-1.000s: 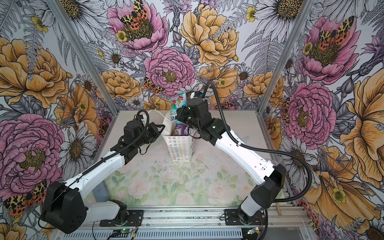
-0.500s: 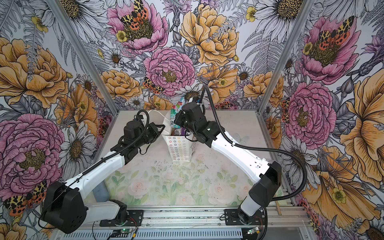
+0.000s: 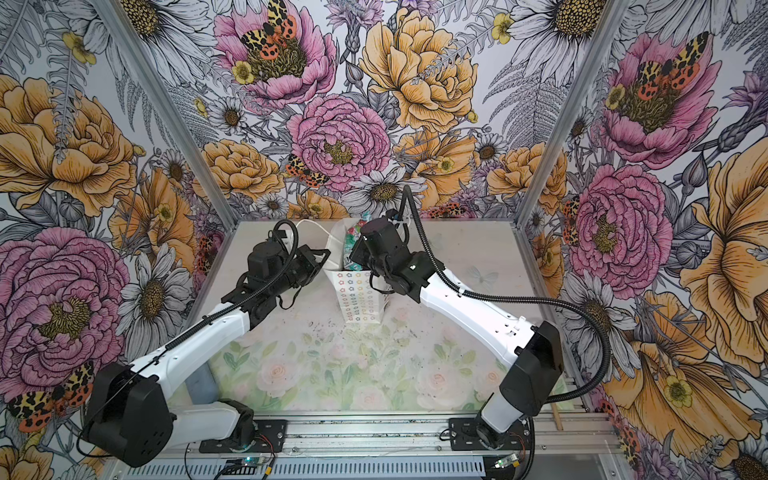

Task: Place the snacks into the paper bag
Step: 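Lower the teal packet into the bag with the right gripper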

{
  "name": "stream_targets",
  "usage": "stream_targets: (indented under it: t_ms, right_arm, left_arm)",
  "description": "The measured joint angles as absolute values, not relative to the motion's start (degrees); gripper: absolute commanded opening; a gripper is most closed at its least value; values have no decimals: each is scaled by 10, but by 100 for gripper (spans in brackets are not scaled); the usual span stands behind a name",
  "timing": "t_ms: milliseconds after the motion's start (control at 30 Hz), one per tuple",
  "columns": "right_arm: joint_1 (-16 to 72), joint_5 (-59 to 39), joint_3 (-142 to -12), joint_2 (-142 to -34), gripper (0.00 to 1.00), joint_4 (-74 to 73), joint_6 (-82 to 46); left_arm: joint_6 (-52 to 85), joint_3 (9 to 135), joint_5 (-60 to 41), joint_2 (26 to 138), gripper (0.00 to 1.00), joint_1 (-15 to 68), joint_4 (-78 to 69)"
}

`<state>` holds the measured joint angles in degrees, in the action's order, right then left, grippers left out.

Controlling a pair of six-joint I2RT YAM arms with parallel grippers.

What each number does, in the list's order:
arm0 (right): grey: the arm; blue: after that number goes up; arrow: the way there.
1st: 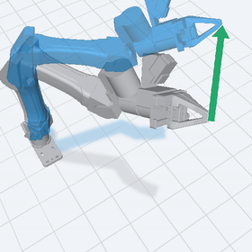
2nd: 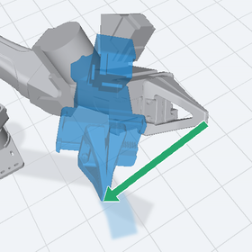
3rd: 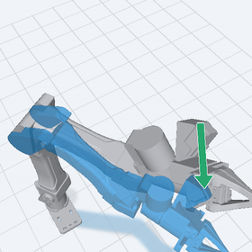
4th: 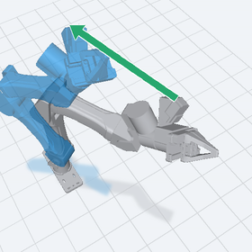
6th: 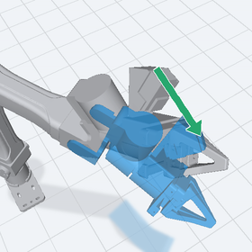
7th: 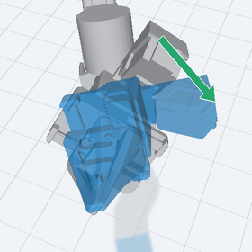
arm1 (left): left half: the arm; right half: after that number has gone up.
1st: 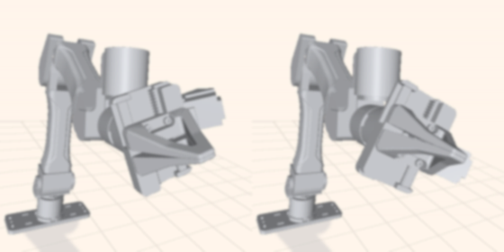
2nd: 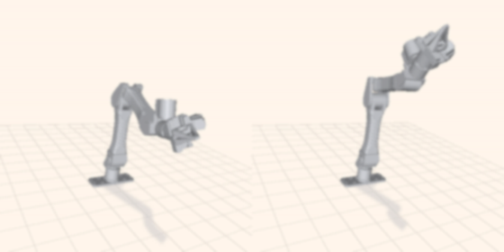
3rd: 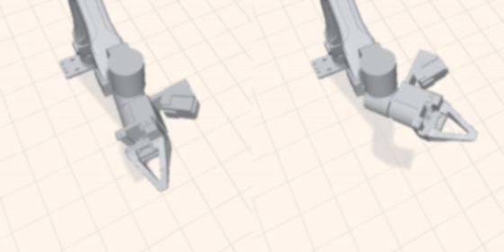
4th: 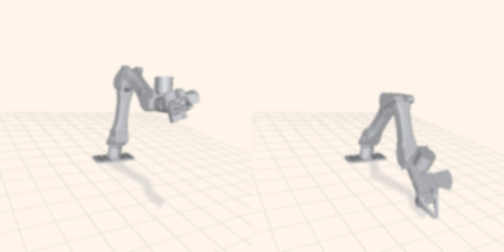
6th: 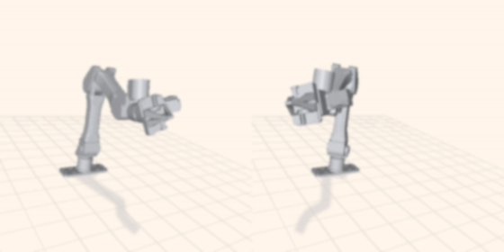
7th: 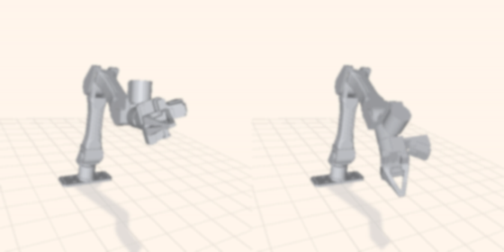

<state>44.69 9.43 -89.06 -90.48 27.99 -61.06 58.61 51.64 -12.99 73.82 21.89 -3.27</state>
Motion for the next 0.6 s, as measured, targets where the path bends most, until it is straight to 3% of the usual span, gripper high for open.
stream_targets:
  t_ms: [600]
  right_arm:
    - [464, 77, -892, -914, 0, 282, -621]
  left_arm:
    - [586, 509, -132, 738, 0, 219, -46]
